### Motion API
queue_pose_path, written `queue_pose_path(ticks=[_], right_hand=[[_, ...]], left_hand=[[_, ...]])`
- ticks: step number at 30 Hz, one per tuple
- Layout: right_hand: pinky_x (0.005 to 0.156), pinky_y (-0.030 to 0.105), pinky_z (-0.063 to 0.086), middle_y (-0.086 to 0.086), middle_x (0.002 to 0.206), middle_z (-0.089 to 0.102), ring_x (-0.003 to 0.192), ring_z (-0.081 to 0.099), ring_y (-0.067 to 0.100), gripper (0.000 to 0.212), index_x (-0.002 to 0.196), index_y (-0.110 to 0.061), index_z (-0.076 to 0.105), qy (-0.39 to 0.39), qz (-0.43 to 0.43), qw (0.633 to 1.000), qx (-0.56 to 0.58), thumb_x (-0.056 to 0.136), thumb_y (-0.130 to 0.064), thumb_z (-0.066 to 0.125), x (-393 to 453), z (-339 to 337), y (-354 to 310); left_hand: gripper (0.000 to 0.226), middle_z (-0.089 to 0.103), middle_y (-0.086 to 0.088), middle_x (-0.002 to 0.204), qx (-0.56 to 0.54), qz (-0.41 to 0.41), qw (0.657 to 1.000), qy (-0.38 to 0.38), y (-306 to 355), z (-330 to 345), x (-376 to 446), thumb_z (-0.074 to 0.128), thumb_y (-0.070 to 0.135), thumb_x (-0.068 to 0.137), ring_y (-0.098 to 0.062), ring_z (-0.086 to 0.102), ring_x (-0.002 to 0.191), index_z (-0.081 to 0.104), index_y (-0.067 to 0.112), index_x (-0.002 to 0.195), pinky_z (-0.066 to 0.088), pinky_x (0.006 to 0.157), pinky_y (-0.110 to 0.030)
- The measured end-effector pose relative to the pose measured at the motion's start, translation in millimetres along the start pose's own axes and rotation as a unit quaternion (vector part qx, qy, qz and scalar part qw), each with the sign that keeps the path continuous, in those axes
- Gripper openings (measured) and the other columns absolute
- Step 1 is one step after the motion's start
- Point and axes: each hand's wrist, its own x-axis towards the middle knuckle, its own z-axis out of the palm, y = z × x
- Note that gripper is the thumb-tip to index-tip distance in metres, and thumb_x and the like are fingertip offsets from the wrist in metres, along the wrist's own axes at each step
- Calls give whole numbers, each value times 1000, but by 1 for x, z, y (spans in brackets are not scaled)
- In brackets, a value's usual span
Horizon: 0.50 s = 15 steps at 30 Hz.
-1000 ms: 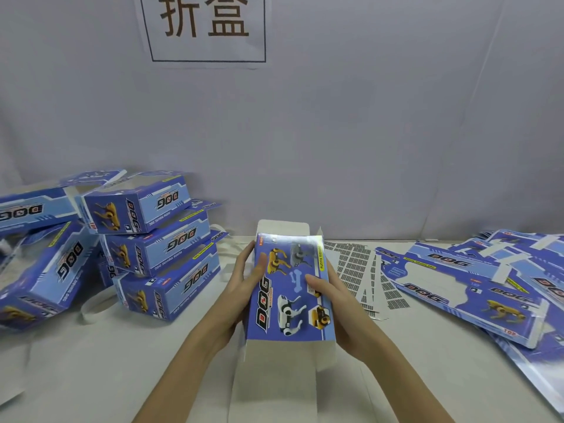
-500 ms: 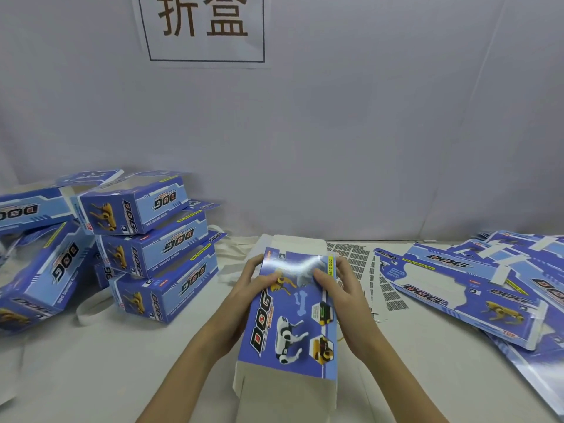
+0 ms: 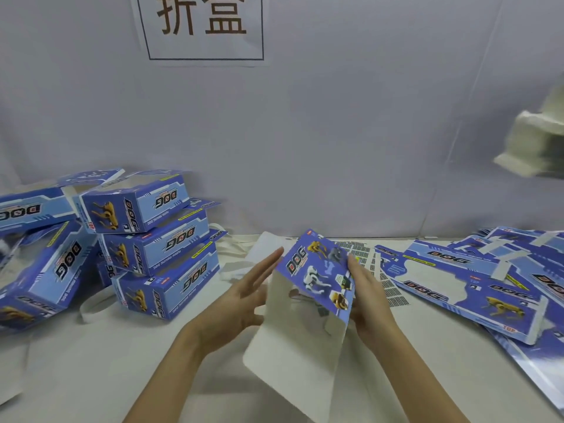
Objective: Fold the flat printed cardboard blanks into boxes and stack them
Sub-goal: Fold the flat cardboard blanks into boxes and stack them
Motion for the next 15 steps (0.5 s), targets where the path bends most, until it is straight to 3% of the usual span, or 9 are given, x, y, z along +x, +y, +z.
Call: queue_pose_path(ticks=[2,4,7,10,11,12,13,14,15], right_hand=[[94,56,58,17,109,80,106,75,42,49,126,-3,66,-3,0,1000,-6,103,-46,63,-4,5,1],[89,51,61,17,109,80,106,75,42,48,128,-2,66,-7,10,1000,4,104,-43,63,-7,10,2],[81,44,57,21,110,79,102,75,43,50,129,-1,64,-1,25,1000,11,105,-44,62,-10,14,6],[58,28,52,12,96,80,74,74,28,49,123,-4,65,-1,14,999,-29,104,-49,61,-10,12,8],[55,26,51,9,97,79,76,74,27,50,124,-7,65,-12,12,999,-42,104,-52,58,-10,12,8],[64,29,56,6,108,78,89,75,28,52,129,-11,66,-27,3,999,-47,105,-55,55,-10,13,7],[85,35,59,3,127,74,110,73,28,55,138,-18,64,-40,-13,998,-50,104,-60,51,-10,14,5],[107,44,53,-2,146,64,130,65,26,63,150,-27,55,-56,-34,996,-58,101,-66,47,-11,15,3],[119,49,43,-11,160,49,143,54,22,72,159,-37,42,-81,-58,992,-74,97,-73,45,-13,15,0]], left_hand=[[60,42,14,162,10,42,998,-48,-7,-2,-5,51,25,110,-28,59,135,29,56,156,61,90,-43],[65,39,15,163,12,59,997,-51,-4,-1,-8,47,22,112,-27,56,138,21,62,156,59,96,-49],[75,36,14,165,40,95,992,-69,-1,1,-6,53,22,109,-27,52,141,12,63,156,43,108,-62],[80,48,7,157,75,97,990,-70,-2,3,-6,70,31,100,-26,61,130,20,54,158,44,95,-54],[79,55,5,151,85,97,990,-49,-1,5,-6,74,37,97,-25,63,120,25,51,157,47,90,-53],[77,61,3,144,88,99,991,-22,0,6,-5,76,41,94,-27,62,109,30,48,155,48,86,-50],[74,67,4,136,85,108,990,2,0,6,-3,77,44,93,-25,61,101,34,46,154,46,80,-43],[71,70,7,127,71,125,989,21,0,7,-2,77,44,93,-21,62,95,38,42,152,46,76,-34],[67,70,10,122,46,143,988,39,1,7,0,77,42,93,-18,65,94,41,39,151,46,76,-29]])
